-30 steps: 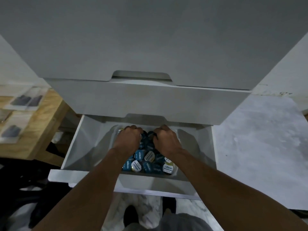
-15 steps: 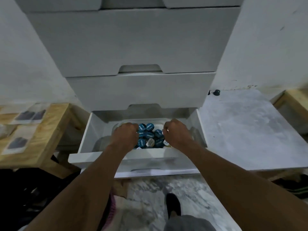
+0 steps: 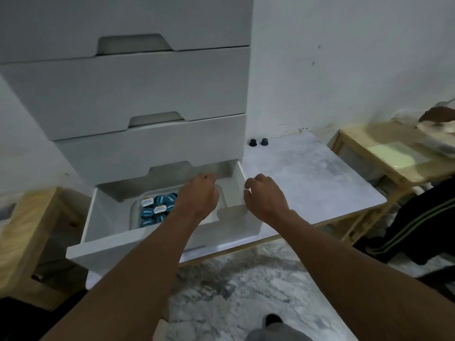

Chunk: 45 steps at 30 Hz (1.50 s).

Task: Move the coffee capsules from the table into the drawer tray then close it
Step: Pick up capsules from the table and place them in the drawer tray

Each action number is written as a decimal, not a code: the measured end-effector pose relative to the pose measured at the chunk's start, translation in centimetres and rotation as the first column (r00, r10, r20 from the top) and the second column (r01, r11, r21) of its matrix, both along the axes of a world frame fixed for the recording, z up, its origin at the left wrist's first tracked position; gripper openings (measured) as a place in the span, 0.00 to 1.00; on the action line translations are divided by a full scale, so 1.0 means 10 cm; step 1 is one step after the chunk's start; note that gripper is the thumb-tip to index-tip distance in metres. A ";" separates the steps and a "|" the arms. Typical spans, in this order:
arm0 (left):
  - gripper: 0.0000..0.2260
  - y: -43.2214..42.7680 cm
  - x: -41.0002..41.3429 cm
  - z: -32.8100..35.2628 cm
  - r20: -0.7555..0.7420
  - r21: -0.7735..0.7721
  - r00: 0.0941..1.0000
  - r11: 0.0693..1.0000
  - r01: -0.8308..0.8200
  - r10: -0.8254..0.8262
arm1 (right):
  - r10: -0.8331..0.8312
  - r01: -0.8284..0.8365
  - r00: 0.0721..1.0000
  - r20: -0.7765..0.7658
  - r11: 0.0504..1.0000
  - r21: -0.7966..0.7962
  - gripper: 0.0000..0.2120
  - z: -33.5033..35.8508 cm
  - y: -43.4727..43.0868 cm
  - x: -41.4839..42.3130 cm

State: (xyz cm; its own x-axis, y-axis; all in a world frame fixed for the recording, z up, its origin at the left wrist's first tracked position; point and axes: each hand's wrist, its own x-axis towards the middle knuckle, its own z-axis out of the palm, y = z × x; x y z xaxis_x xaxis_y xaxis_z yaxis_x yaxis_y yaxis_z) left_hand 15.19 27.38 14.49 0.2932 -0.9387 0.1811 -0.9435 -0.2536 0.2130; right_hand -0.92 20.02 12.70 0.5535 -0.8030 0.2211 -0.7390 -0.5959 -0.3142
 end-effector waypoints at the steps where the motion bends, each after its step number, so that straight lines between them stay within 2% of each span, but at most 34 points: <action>1: 0.12 -0.07 -0.09 0.02 0.006 -0.011 1.000 1.000 0.023 -0.023 | -0.019 0.019 1.000 -0.002 1.000 -0.002 0.11 0.02 -0.05 -0.09; 10: 0.12 -0.93 -1.01 -0.02 0.031 -0.001 0.989 0.990 0.142 -0.142 | -0.096 0.096 0.995 0.001 0.995 -0.016 0.11 -0.04 -0.83 -1.00; 19: 0.13 -2.01 -2.17 -0.32 -0.027 0.061 0.997 0.996 0.068 -0.066 | -0.072 0.079 0.993 -0.088 0.993 0.082 0.11 -0.33 -2.03 -2.14; 24: 0.13 -2.40 -2.43 -0.37 -0.042 0.117 0.998 0.993 -0.034 0.039 | -0.009 0.024 0.994 -0.107 0.990 0.137 0.10 -0.38 -2.58 -2.36; 29: 0.13 -2.71 -2.31 -0.41 -0.039 0.096 0.992 0.988 -0.117 0.121 | 0.068 -0.054 0.996 -0.066 0.979 0.196 0.14 -0.40 -3.00 -2.19; 34: 0.13 -3.08 -1.93 -0.51 0.030 0.051 0.985 0.984 -0.170 0.168 | 0.146 -0.135 0.989 -0.035 0.968 0.212 0.18 -0.46 -3.43 -1.82; 37: 0.10 -3.39 -1.62 -0.61 0.062 0.019 0.986 0.987 -0.157 0.155 | 0.173 -0.159 0.984 -0.046 0.963 0.215 0.19 -0.49 -3.74 -1.55; 40: 0.06 -3.68 -1.35 -0.67 0.060 0.054 0.985 0.985 -0.166 0.163 | 0.185 -0.166 0.980 -0.070 0.960 0.226 0.17 -0.52 -4.03 -1.27; 45: 0.08 -4.05 -0.90 -0.83 0.087 0.059 0.987 0.988 -0.143 0.138 | 0.204 -0.167 0.973 -0.103 0.943 0.288 0.18 -0.62 -4.41 -0.76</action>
